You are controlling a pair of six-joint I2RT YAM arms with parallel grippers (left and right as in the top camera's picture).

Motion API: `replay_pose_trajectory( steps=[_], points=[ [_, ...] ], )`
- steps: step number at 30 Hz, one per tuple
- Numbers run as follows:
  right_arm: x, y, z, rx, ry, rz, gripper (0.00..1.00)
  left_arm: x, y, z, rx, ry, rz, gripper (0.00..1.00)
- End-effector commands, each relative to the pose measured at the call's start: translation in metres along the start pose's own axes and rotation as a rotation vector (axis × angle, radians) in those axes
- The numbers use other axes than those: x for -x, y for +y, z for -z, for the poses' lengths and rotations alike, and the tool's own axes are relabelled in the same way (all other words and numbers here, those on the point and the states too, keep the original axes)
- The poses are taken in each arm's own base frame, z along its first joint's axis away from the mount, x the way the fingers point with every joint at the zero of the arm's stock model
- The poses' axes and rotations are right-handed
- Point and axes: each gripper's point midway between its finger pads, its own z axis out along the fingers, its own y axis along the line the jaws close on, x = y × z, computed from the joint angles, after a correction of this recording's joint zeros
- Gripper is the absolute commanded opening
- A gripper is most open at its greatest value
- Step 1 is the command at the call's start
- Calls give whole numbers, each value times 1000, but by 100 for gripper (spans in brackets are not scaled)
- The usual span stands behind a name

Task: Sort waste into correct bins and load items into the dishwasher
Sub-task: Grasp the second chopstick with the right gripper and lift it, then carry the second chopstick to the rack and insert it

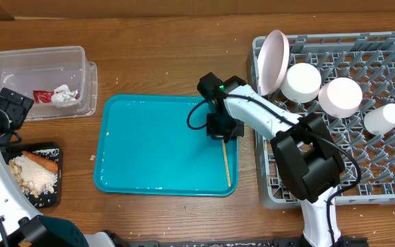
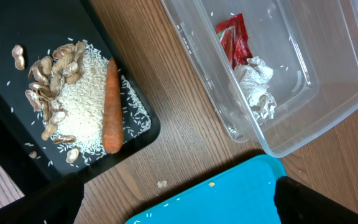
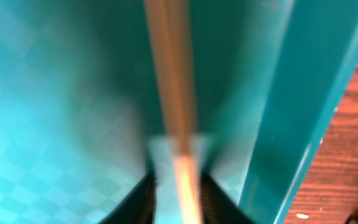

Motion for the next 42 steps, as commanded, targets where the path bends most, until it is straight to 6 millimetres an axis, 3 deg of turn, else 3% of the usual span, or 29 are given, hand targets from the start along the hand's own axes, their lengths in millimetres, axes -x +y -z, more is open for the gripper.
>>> replay_pose_trajectory(
  steps=[1,6,11,15,18,24,28,36,42],
  points=[
    [-1,-1,-7,-10,10,-1,4,2,0,1,4,-6,-10,100],
    [3,2,4,-2,0,-2,4,2,0,1,4,-6,-10,100],
    [15,2,65,26,-58,-8,4,2,0,1,4,-6,-10,100],
    [21,-26,125,-36,-166,-39,4,2,0,1,4,-6,-10,100],
    [12,-56,162,-93,-228,-46,4,2,0,1,4,-6,-10,100],
    [-10,-101,201,-150,-261,-99,4,2,0,1,4,-6,-10,100],
    [-14,-116,205,-172,-244,-78,4,2,0,1,4,-6,-10,100],
    [-11,-142,188,-187,-179,-56,4,2,0,1,5,-6,-10,100],
    [-11,-132,158,6,-84,59,4,2,0,1,5,-6,-10,100]
  ],
)
